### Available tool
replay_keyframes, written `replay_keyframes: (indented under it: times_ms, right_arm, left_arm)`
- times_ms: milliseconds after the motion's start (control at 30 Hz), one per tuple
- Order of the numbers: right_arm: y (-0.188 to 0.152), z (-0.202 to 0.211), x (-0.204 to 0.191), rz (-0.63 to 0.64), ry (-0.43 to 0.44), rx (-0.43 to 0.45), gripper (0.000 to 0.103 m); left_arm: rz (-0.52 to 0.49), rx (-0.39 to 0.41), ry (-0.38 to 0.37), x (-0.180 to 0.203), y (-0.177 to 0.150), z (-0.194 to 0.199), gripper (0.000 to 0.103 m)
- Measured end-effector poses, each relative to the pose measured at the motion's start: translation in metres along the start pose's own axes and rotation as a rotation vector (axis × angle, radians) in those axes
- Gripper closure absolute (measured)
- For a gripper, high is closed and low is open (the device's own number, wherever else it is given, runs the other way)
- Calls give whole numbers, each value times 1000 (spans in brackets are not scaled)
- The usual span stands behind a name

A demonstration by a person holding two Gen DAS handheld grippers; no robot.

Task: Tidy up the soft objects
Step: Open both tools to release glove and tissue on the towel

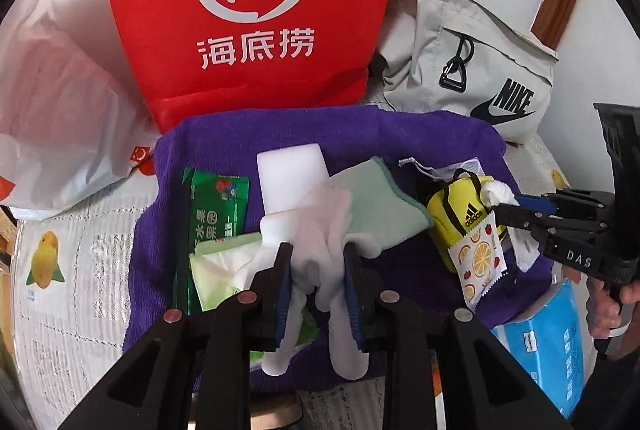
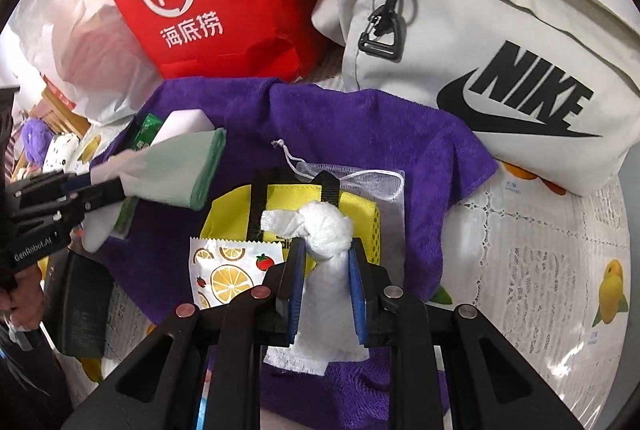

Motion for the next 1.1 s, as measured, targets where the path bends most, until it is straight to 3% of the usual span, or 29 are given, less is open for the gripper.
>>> replay_keyframes:
  times_ms: [167,233,300,400,600,733,800,933,1100]
  right_arm:
    - [2,0,0,5,7,9,77]
    - [2,0,-1,13,18,10,73]
    - [2,3,-3,25,21,16,63]
    - [2,8,-7,45,14,39,51]
    - [1,22,-8,34,58,74,47]
    - [-4,35,-11,16,35,96,41]
    - [-9,42,-14,-5,36,110,31]
    - [-22,55,-27,-22,46,120,30]
    - [-48,73,-49,-45,13,126,19]
  left_arm:
    - [-15,27,10,-1,0,2,74]
    - [-37,50,52,0,0,5,52]
    - [-45,71,68,0,0,9,40]
    - [-49,75,62,-1,1,11,36]
    - [-26,62,143,-8,-1,18,34]
    - [-8,75,175,-12,-7,32,31]
    - [11,78,155,-16,-14,40,26]
    - [42,59,129,-23,-33,54,24]
    - [64,83,150,-25,-62,83,22]
Point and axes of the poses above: each gripper's, at about its wrist camera, not at the fingertips, and z roughly against the way its jaws point, x to its right, y to its top, the point moved 3 cm from there along -z, roughly the way its jaws point, and after that the axes turned 12 degrees about -x, right-handed, at the moved point
